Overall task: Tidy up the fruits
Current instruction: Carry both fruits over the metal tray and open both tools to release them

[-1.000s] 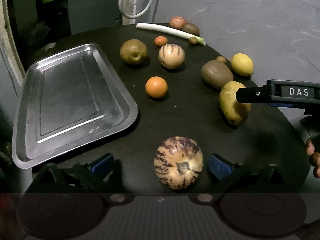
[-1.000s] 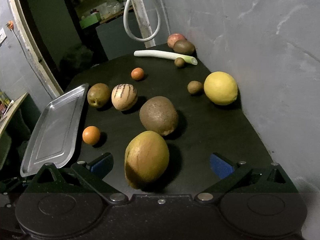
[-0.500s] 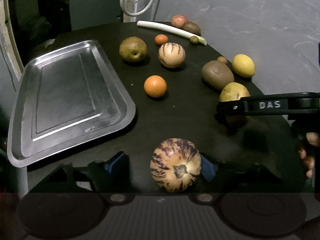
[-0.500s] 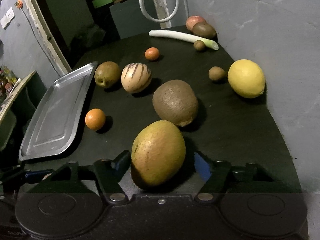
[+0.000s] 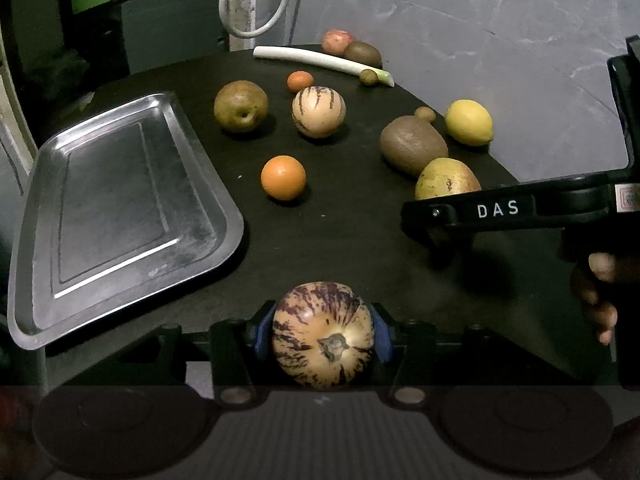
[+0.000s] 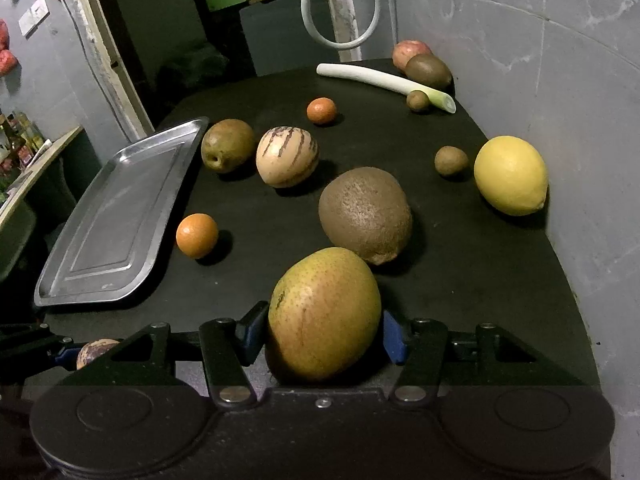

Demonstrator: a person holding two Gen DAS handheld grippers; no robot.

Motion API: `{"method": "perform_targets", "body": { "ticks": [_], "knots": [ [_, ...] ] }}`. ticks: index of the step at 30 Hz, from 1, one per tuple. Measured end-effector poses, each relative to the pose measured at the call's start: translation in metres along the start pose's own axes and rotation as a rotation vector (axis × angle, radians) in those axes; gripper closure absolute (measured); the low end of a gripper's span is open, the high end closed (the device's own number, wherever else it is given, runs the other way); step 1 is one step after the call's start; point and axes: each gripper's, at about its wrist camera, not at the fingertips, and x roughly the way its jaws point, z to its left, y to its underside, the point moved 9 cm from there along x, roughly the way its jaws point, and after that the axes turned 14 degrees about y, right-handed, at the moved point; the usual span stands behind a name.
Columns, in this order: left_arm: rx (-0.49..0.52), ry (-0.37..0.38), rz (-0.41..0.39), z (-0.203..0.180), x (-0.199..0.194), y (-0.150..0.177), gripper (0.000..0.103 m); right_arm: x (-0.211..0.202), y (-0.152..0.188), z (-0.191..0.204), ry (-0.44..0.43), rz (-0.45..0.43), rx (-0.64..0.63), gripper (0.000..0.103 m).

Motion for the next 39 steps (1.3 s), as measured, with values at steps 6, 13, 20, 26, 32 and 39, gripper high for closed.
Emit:
{"method": "perform_targets", "body": {
  "ticks": [6,13,20,26,32,39],
  "knots": [
    [-0.036,0.000,-0.001,0.005,-0.004,0.001,0.051,-0.003,0.004,-0.004,-0.019,-0.014,0.037,0.045],
    [-0.159,0.023,-0.037,0.029,-0.016,-0.002,0.052,-0.013,0.012,0.003,-0.054,-0.047,0.074,0.045],
    [-0.152,0.098,-0.097,0.052,-0.033,-0.028,0.052,-0.021,0.009,0.014,-0.042,-0.084,0.155,0.045],
    [-0.176,0.108,-0.144,0.100,-0.051,-0.058,0.052,-0.030,-0.014,0.039,-0.042,-0.114,0.187,0.045],
    [-0.185,0.072,-0.195,0.171,-0.058,-0.095,0.052,-0.026,-0.056,0.092,-0.071,-0.154,0.166,0.045],
    [-0.189,0.025,-0.220,0.260,-0.048,-0.136,0.051,0.001,-0.111,0.163,-0.107,-0.199,0.090,0.045]
  ]
}}
